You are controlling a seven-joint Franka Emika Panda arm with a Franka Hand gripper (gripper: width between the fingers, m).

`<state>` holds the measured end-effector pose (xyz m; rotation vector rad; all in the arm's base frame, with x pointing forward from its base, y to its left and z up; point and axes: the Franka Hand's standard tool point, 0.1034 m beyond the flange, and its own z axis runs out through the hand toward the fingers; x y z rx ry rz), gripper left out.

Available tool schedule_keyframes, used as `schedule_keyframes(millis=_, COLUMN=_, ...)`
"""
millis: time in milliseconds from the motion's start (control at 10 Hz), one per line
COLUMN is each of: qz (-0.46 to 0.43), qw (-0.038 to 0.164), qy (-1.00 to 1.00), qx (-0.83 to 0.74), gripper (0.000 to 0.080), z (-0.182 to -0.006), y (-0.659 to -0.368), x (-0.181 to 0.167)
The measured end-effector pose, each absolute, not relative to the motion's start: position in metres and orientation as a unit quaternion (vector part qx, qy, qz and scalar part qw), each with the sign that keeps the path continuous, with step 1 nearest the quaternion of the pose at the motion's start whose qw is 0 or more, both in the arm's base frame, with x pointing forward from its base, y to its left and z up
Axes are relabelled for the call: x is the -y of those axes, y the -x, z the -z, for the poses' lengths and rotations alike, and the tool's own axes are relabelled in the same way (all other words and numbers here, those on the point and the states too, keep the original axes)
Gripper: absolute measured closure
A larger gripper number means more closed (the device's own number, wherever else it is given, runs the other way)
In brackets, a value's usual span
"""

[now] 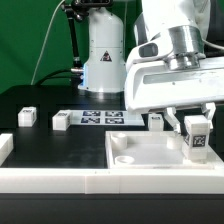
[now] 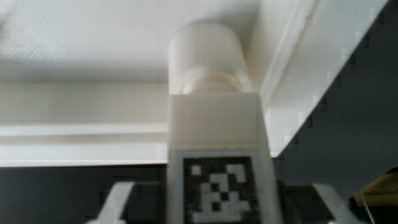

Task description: Assemble one leg

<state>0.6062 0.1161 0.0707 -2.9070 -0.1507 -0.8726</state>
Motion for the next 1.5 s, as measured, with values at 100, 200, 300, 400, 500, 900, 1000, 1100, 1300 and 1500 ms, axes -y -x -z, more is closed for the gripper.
schedule_keyframes(millis=100, qz=0.281, qw=0.052, qy=0.957, qx=0.05, gripper=0.0429, z=-0.068, y=-0.604, x=-0.116)
schedule_keyframes(millis=200, qz=0.28, qw=0.052, qy=0.957, qx=0.05, gripper=0.0429, z=-0.068, y=-0.604, x=-0.116)
schedule_keyframes(millis=300, qz=0.28, qw=0.052, qy=0.957, qx=0.05, gripper=0.0248, z=-0.068, y=-0.604, x=-0.116)
schedule_keyframes(millis=400, qz=0.28, qw=0.052, qy=0.957, qx=0.05, gripper=0.017, z=-0.068, y=-0.604, x=-0.116)
schedule_keyframes(millis=500, qz=0.28, qw=0.052, qy=0.957, qx=0.05, gripper=0.0156, z=-0.067, y=-0.604, x=-0.116)
schedule_keyframes(millis=900, qz=0.27, qw=0.053, qy=0.96, qx=0.051, gripper=0.0151, z=-0.074, y=-0.605, x=-0.115)
schedule_keyframes(millis=1000, qz=0.271, qw=0.053, qy=0.96, qx=0.051, gripper=0.0151, z=-0.083, y=-0.608, x=-0.114)
schedule_keyframes(millis=1100, qz=0.259, qw=0.055, qy=0.963, qx=0.052, gripper=0.0151, z=-0.085, y=-0.609, x=-0.114)
schedule_keyframes(millis=1300, qz=0.243, qw=0.059, qy=0.967, qx=0.052, gripper=0.0151, z=-0.094, y=-0.618, x=-0.114)
schedule_keyframes(millis=1500, qz=0.165, qw=0.07, qy=0.982, qx=0.056, gripper=0.0151, z=-0.09, y=-0.621, x=-0.118)
